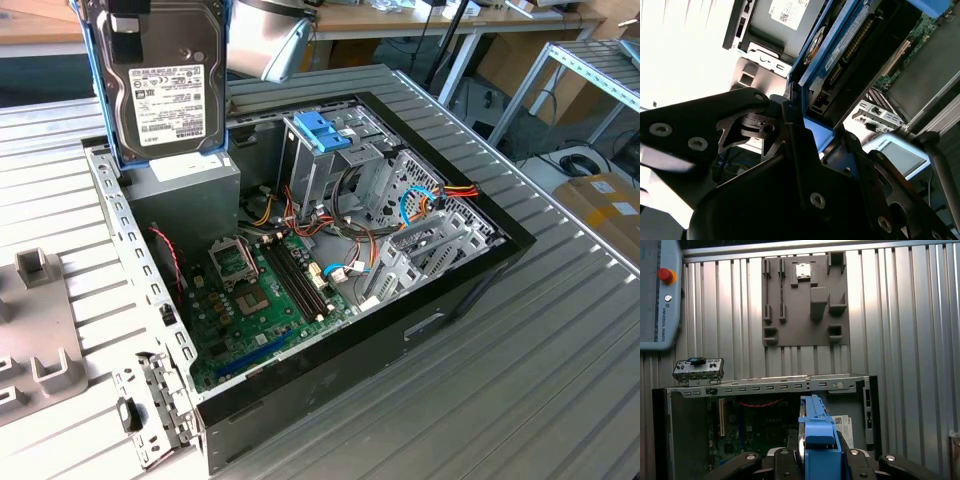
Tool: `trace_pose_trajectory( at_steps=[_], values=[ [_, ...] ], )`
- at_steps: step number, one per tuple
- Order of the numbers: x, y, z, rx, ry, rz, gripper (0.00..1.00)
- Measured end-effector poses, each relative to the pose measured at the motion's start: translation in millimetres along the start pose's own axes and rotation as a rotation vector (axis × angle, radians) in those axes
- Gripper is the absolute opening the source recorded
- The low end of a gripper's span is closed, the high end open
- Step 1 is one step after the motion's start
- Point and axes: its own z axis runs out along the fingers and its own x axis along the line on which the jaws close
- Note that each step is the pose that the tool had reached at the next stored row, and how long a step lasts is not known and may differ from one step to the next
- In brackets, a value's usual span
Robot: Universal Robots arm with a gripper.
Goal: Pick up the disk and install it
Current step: 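Pick up the disk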
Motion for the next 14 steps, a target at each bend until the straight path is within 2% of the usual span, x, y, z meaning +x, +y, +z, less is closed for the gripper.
trace_pose_trajectory(
  at_steps=[14],
  values=[
    [5.5, -0.3, 0.3, 0.0, 0.0002, 0.0, 0.37]
  ],
)
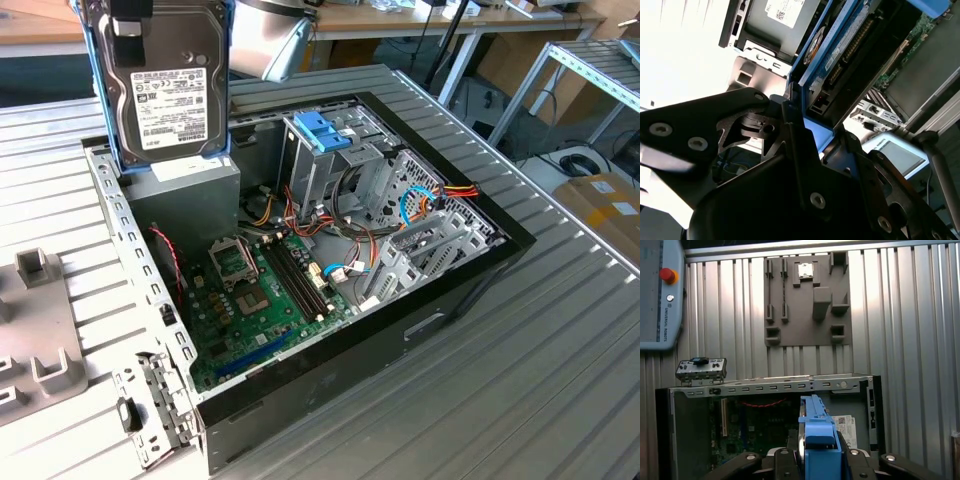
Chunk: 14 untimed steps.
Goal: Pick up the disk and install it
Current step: 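Pick up the disk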
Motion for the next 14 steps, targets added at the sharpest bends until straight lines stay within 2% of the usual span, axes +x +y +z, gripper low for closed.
trace_pose_trajectory(
  at_steps=[14],
  values=[
    [6.5, -0.3, 0.5, 0.0001, -0.0001, 0.0, 0.37]
  ],
)
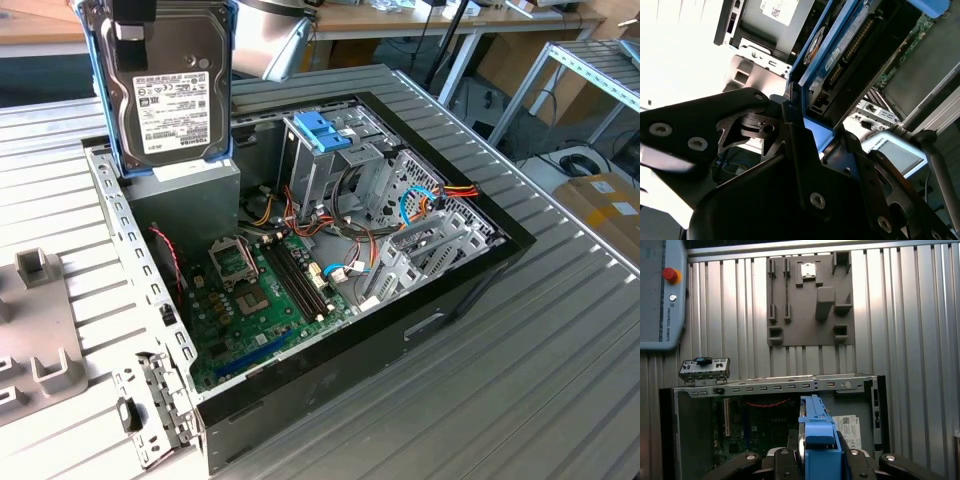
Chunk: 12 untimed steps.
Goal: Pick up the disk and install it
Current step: 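Pick up the disk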
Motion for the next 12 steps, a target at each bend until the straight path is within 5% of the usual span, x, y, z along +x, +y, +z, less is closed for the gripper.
trace_pose_trajectory(
  at_steps=[12],
  values=[
    [5.0, -0.3, 0.2, 0.0, 0.0001, 0.0, 0.37]
  ],
)
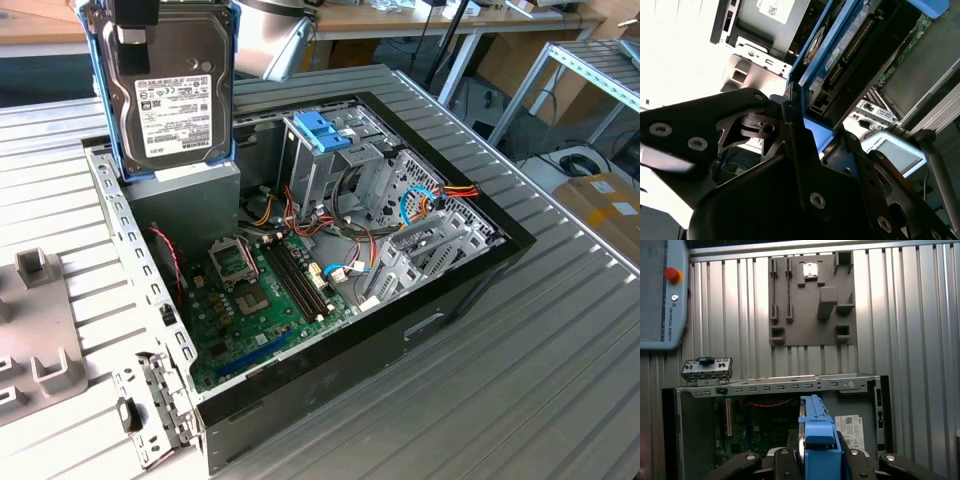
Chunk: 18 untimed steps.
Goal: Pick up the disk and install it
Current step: 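Pick up the disk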
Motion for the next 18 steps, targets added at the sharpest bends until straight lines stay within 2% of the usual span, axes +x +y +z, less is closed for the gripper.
trace_pose_trajectory(
  at_steps=[18],
  values=[
    [8.2, -0.4, 0.5, 0.0, 0.0001, 0.0, 0.37]
  ],
)
